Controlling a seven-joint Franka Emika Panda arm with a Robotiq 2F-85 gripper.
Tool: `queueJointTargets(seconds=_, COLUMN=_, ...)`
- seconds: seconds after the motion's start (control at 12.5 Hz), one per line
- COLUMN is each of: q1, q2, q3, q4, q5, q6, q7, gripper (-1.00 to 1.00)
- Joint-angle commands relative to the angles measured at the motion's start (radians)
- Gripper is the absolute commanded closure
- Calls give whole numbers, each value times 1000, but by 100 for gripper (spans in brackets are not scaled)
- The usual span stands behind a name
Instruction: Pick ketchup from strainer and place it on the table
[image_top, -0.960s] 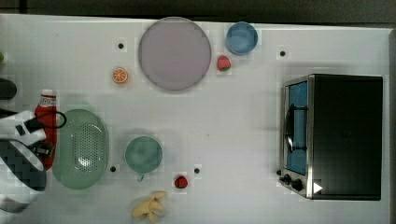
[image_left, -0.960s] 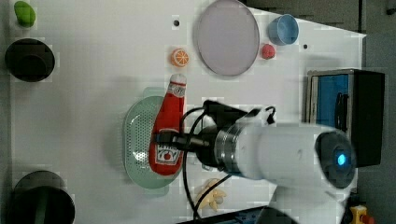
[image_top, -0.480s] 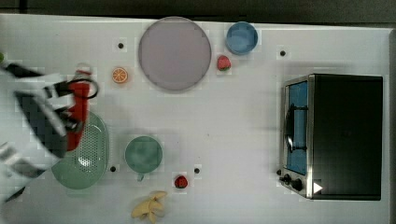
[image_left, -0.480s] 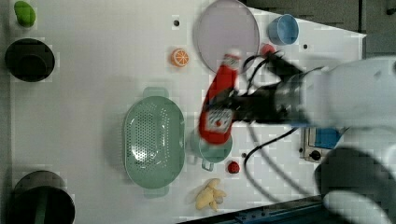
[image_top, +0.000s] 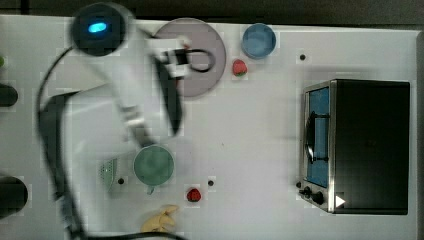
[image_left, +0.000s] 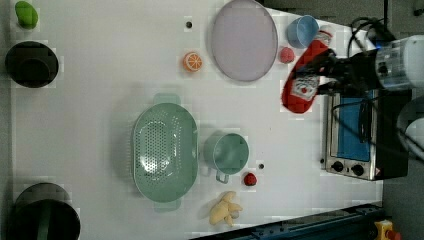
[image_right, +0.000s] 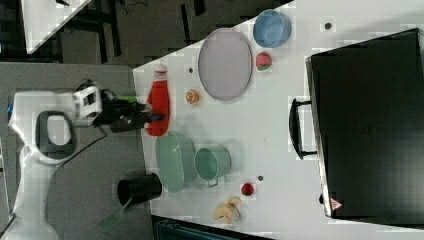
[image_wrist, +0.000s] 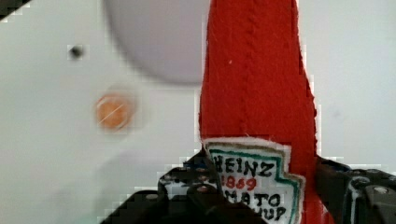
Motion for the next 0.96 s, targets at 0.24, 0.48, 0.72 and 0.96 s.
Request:
queueJointTargets(seconds=0.24, q1=-52, q2=-33, q3=-98, q4=-51, q5=-1, q6=5, q7=-296, gripper=-18)
queueJointTargets(seconds=0.48, q1=-58, q2=-33, q3=-149, q4=-144, q5=-1, q6=58, q7=-316, gripper=-18)
queueJointTargets(seconds=0.72, q1=-58, q2=-30, q3=-182, q4=-292, q5=-2, q6=252, q7=-317, gripper=-18)
queueJointTargets(seconds=0.96, q1=-58, q2=-18, q3=-200, q4=-427, q5=-22, q6=395, q7=-316, gripper=-18)
